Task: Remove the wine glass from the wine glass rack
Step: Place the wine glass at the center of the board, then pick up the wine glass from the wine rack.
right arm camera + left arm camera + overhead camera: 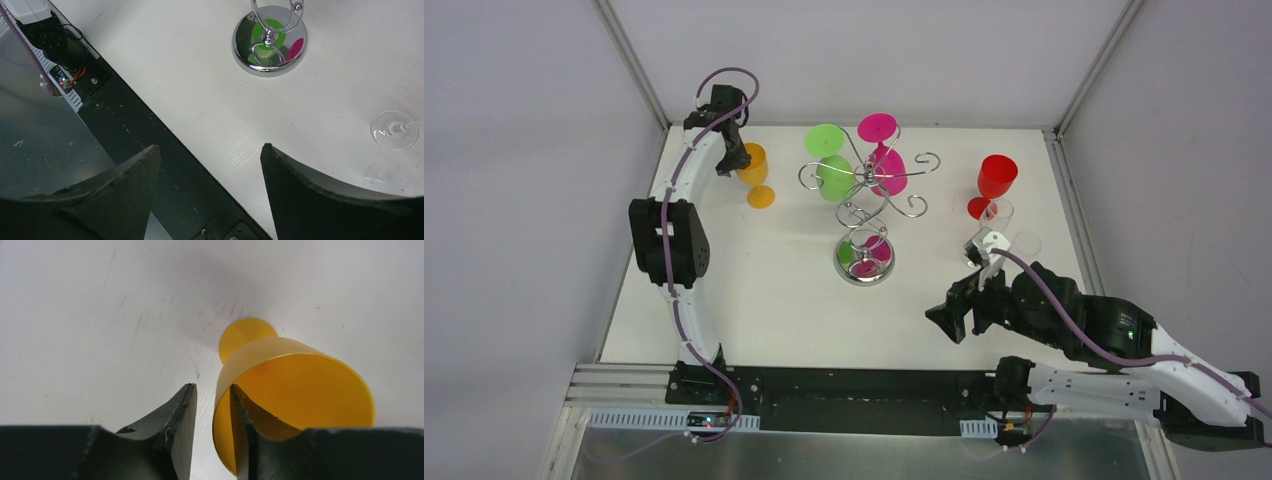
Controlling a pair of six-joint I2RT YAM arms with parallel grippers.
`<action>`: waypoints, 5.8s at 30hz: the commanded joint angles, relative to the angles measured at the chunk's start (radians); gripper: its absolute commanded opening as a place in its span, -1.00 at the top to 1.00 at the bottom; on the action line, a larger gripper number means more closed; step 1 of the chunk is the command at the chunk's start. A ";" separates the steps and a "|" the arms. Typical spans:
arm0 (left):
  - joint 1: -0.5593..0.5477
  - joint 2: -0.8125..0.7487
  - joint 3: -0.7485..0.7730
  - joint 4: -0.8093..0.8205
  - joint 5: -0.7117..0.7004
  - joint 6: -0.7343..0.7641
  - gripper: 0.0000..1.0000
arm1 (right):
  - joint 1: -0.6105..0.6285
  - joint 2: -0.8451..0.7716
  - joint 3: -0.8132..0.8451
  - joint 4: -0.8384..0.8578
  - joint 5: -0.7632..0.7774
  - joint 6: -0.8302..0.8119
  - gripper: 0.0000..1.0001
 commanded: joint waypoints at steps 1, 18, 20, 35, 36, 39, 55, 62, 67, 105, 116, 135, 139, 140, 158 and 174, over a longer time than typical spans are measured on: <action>0.007 -0.049 -0.008 0.001 -0.004 0.002 0.32 | 0.002 0.002 0.001 0.018 -0.005 0.019 -0.53; 0.007 -0.230 0.015 -0.002 0.070 -0.015 0.10 | 0.003 0.013 0.039 0.003 -0.049 0.058 -0.57; 0.007 -0.254 0.007 -0.004 0.097 -0.032 0.10 | 0.003 0.004 0.041 0.006 -0.047 0.065 -0.60; 0.007 -0.413 -0.051 -0.004 0.460 -0.182 0.08 | 0.003 -0.002 0.018 -0.009 -0.018 0.166 -0.64; 0.007 -0.425 -0.055 -0.004 0.477 -0.192 0.08 | 0.002 -0.002 0.019 -0.010 -0.023 0.173 -0.64; 0.005 -0.454 -0.057 -0.003 0.527 -0.225 0.08 | 0.003 -0.001 0.020 -0.009 -0.039 0.191 -0.64; 0.000 -0.580 -0.216 0.252 0.881 -0.493 0.04 | 0.003 0.038 0.014 0.031 -0.066 0.233 -0.65; -0.016 -0.601 -0.330 0.431 0.957 -0.622 0.02 | 0.003 0.043 -0.001 0.049 -0.080 0.244 -0.65; -0.049 -0.589 -0.343 0.486 0.962 -0.662 0.02 | 0.003 0.036 0.000 0.046 -0.082 0.246 -0.66; -0.128 -0.565 -0.338 0.544 0.967 -0.687 0.24 | 0.002 -0.005 -0.052 0.050 -0.072 0.261 -0.66; -0.151 -0.550 -0.326 0.553 0.963 -0.687 0.39 | 0.003 -0.016 -0.071 0.051 -0.063 0.261 -0.67; -0.177 -0.517 -0.300 0.567 0.957 -0.689 0.78 | 0.002 -0.035 -0.079 0.041 -0.045 0.261 -0.67; -0.177 -0.517 -0.288 0.567 0.961 -0.690 0.99 | 0.002 -0.028 -0.079 0.042 -0.044 0.260 -0.68; -0.177 -0.518 -0.286 0.567 0.962 -0.690 1.00 | 0.003 -0.026 -0.079 0.044 -0.043 0.259 -0.68; -0.163 -0.543 -0.248 0.513 0.947 -0.630 1.00 | 0.003 -0.014 -0.081 0.049 -0.038 0.254 -0.69; -0.138 -0.435 -0.109 0.435 0.941 -0.583 1.00 | 0.003 -0.024 -0.093 0.049 -0.022 0.242 -0.70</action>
